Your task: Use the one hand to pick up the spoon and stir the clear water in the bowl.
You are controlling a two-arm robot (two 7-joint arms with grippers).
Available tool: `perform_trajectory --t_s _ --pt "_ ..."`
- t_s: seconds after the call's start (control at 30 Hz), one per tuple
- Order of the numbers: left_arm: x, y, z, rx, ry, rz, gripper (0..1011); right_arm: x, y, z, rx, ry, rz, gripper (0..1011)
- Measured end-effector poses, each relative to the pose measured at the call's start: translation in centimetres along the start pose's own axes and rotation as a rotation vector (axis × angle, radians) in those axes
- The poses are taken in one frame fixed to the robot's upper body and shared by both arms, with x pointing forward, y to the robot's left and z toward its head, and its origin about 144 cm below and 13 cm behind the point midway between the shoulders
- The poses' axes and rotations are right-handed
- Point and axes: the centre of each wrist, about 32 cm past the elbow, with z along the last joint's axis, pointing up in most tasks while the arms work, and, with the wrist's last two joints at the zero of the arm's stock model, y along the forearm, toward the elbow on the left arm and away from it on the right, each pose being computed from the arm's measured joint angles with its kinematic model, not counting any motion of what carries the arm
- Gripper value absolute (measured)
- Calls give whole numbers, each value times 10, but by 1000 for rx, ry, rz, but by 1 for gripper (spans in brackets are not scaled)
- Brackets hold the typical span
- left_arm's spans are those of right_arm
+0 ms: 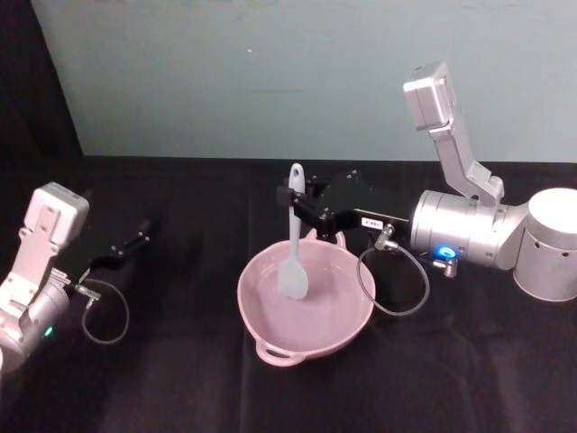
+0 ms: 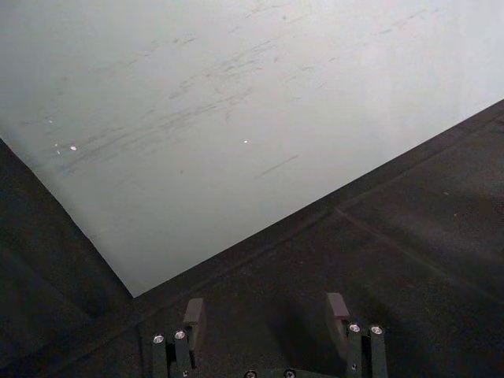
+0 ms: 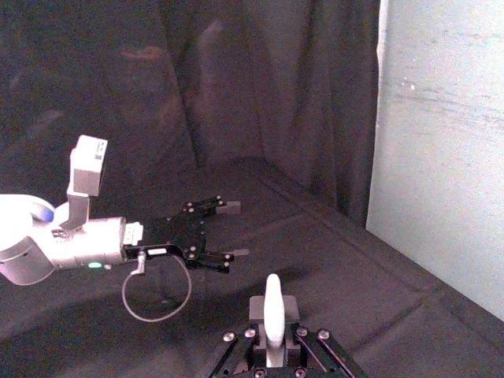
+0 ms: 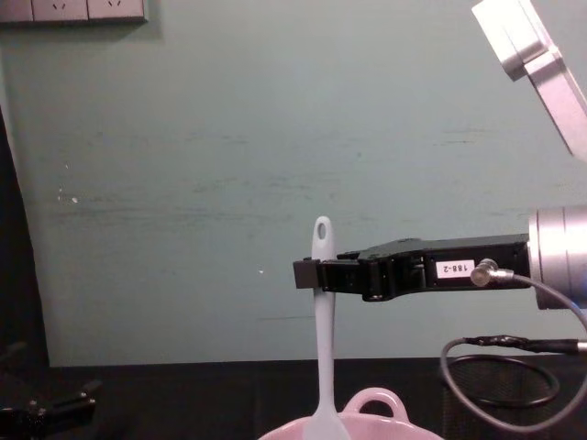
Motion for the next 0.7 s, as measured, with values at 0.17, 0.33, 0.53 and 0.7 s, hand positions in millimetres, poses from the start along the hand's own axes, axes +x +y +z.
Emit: perform_trajectory --t_s 0.17,0.33,0.53,0.7 --pt "0 0 0 0 0 0 1005 0 0 0 1 -1 0 121" --pt "0 0 0 0 0 0 1005 0 0 1 2 -3 0 121" --pt "0 0 0 0 0 0 1005 0 0 1 3 -4 0 121" --pt "0 0 0 0 0 0 1005 0 -3 -1 -1 -54 -11 121"
